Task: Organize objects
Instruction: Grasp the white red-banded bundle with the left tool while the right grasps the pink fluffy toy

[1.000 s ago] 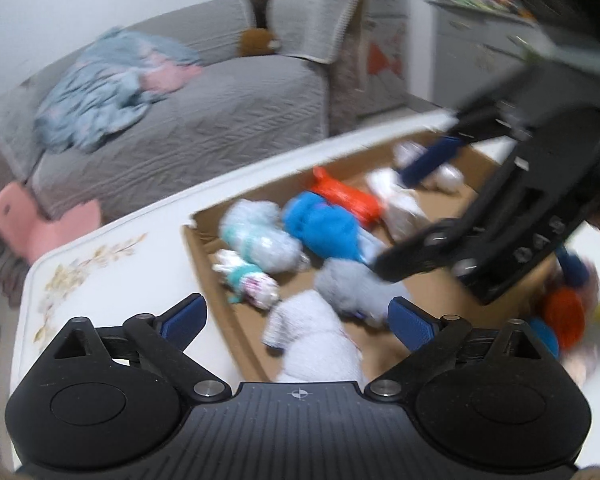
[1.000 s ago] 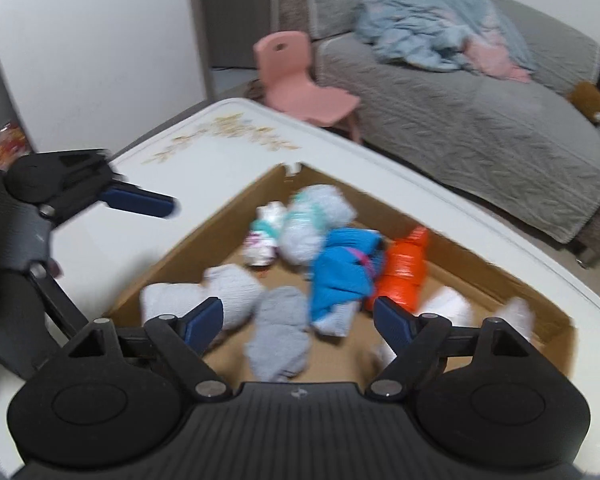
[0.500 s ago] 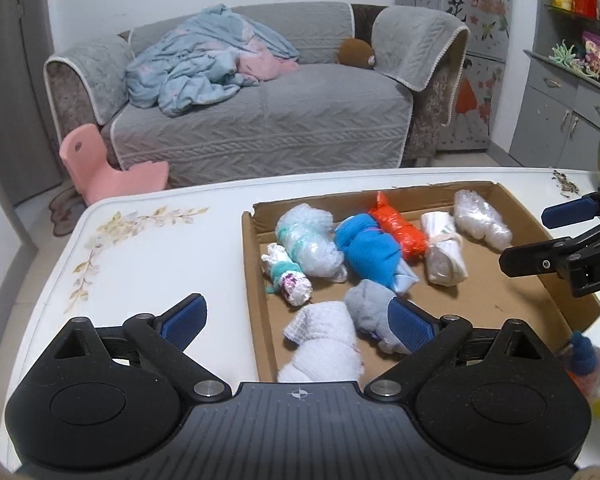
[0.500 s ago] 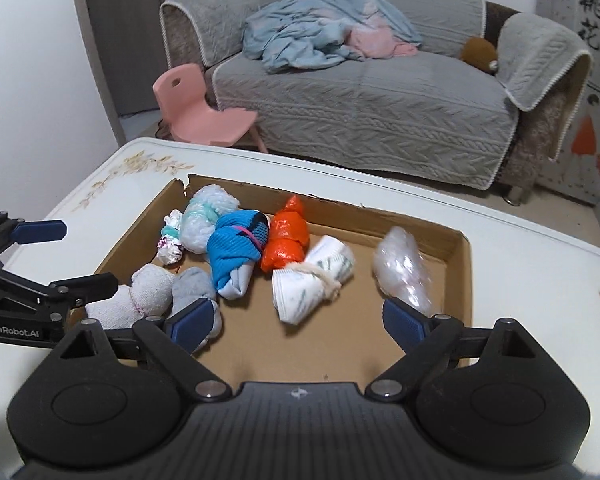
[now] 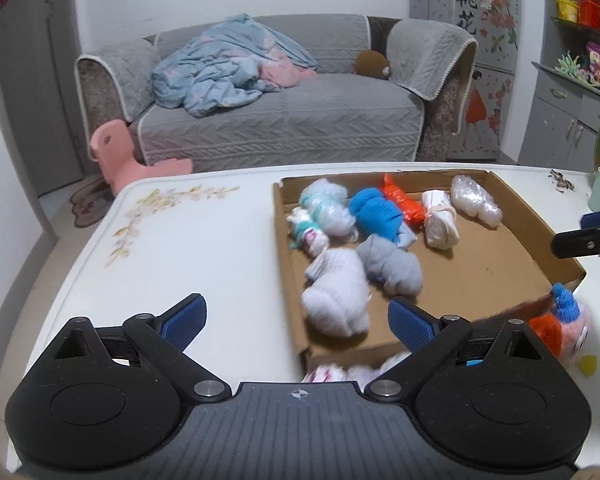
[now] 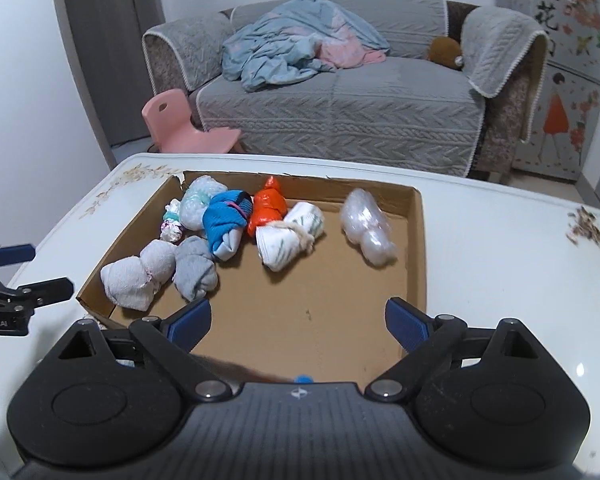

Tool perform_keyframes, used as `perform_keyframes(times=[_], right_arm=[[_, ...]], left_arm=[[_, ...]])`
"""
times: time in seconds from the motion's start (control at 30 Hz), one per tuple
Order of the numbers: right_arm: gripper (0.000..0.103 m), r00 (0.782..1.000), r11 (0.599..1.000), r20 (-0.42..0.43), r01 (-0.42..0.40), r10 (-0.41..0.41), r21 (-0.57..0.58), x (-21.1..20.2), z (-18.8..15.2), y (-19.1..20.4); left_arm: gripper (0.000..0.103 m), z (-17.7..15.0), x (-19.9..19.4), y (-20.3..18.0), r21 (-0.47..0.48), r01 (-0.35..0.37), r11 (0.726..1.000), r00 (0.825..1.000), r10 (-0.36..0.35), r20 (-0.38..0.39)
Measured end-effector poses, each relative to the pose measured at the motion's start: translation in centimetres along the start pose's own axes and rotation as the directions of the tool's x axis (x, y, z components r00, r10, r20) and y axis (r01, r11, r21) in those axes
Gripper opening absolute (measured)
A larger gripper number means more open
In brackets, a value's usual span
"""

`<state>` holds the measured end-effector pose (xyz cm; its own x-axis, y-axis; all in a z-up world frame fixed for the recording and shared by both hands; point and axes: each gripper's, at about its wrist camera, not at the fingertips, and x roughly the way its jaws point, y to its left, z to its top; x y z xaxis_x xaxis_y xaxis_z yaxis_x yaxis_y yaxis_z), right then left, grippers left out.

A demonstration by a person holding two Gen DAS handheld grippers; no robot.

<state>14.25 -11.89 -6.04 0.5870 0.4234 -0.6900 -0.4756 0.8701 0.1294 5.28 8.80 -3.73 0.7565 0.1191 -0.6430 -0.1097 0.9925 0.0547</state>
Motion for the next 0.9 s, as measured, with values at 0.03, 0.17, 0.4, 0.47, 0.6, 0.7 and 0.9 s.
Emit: perform_keyframes(times=[0.03, 0.17, 0.4, 0.47, 0.6, 0.7, 0.9], right_arm=[[0.094, 1.0, 1.0, 0.006, 0.001, -0.001, 0.003, -0.3, -0.4, -0.1], [0.094, 1.0, 1.0, 0.027, 0.01, -0.011, 0.02, -1.0, -2.4, -0.6], [0.094, 0.995, 0.998, 0.098, -0.003, -0.003, 0.06, -1.5, -5.9, -1.1], [0.093, 0.991, 0.998, 0.134, 0.015, -0.023, 0.058, -1.4, -6.8, -1.1], [0.079, 0.987, 0.995, 0.156, 0.034, -0.048, 0.092, -0.3, -8.4, -1.6], [0.066, 0.988, 0.993, 0.135, 0.063, -0.076, 0.1, 0.6, -9.2, -1.9], [0.038, 0.99, 0.995, 0.122, 0.065, -0.075, 0.079, 0.4, -11.0, -1.8]], left_arm=[[0.099, -0.5, -0.3, 0.2, -0.005, -0.002, 1.0, 1.0, 0.002, 0.004], [0.099, -2.8, -1.0, 1.1, -0.023, -0.012, 1.0, 1.0, 0.012, 0.012], [0.1, -6.7, -1.6, 2.1, -0.063, -0.017, 0.998, 0.999, 0.019, 0.026], [0.1, -7.7, -1.4, 2.3, -0.086, -0.006, 0.996, 1.0, 0.008, 0.018], [0.1, -9.8, -0.8, 2.4, -0.099, 0.008, 0.995, 1.0, -0.007, 0.017], [0.1, -10.7, -0.6, 2.1, -0.091, 0.021, 0.996, 1.0, -0.019, 0.021], [0.086, -11.8, -0.8, 1.1, -0.042, 0.055, 0.998, 0.998, -0.054, 0.023]])
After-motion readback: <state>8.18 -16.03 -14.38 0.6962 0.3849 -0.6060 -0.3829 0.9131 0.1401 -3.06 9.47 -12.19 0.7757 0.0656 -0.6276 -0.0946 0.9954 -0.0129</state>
